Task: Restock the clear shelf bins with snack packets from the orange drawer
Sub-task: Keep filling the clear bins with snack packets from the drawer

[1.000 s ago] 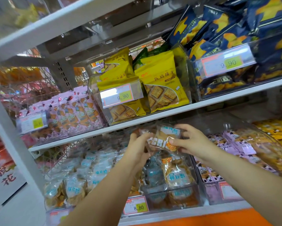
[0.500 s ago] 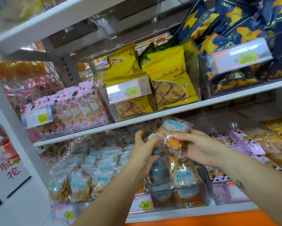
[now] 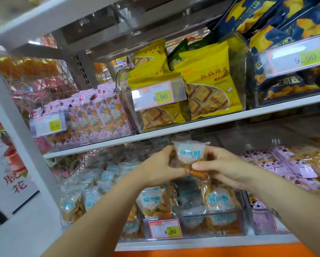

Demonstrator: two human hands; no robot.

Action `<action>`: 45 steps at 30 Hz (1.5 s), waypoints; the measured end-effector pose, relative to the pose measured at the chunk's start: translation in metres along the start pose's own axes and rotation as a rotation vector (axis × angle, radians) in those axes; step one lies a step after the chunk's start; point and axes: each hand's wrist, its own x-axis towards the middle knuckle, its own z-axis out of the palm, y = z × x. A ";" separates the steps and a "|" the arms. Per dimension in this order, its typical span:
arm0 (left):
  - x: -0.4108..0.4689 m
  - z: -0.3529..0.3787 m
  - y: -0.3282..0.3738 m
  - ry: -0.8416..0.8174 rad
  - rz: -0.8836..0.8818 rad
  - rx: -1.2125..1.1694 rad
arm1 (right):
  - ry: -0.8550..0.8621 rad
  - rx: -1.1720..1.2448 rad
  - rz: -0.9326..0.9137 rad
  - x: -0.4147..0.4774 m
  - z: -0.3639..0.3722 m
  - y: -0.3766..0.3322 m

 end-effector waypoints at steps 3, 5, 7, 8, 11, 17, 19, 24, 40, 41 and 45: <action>0.003 0.003 -0.012 0.032 0.043 -0.017 | 0.056 -0.208 -0.078 0.002 0.002 0.002; 0.005 0.006 -0.018 0.067 0.073 0.019 | 0.126 -0.379 -0.125 0.007 -0.001 0.005; 0.009 0.006 -0.026 0.104 0.075 0.089 | 0.204 -0.535 -0.171 0.012 -0.005 0.005; 0.010 0.004 -0.032 0.127 0.057 0.133 | 0.241 -0.589 -0.187 0.015 -0.008 0.006; 0.013 -0.005 -0.048 0.154 0.009 0.241 | 0.311 -0.641 -0.201 0.020 -0.009 0.002; 0.009 -0.015 -0.059 0.030 0.011 0.376 | 0.399 -0.864 -0.059 0.061 -0.019 0.007; 0.004 -0.019 -0.061 -0.026 0.039 0.365 | 0.394 -0.938 0.020 0.075 -0.025 0.010; -0.013 -0.027 -0.083 -0.050 0.124 0.248 | 0.281 -0.794 0.186 0.079 -0.033 -0.004; -0.014 -0.028 -0.092 -0.154 0.120 0.272 | 0.287 -1.221 -0.066 0.087 0.004 0.020; -0.014 -0.028 -0.092 -0.153 0.120 0.268 | 0.264 -1.215 -0.053 0.086 0.004 0.018; -0.015 -0.028 -0.093 -0.158 0.119 0.259 | 0.218 -1.215 0.173 0.084 -0.004 0.011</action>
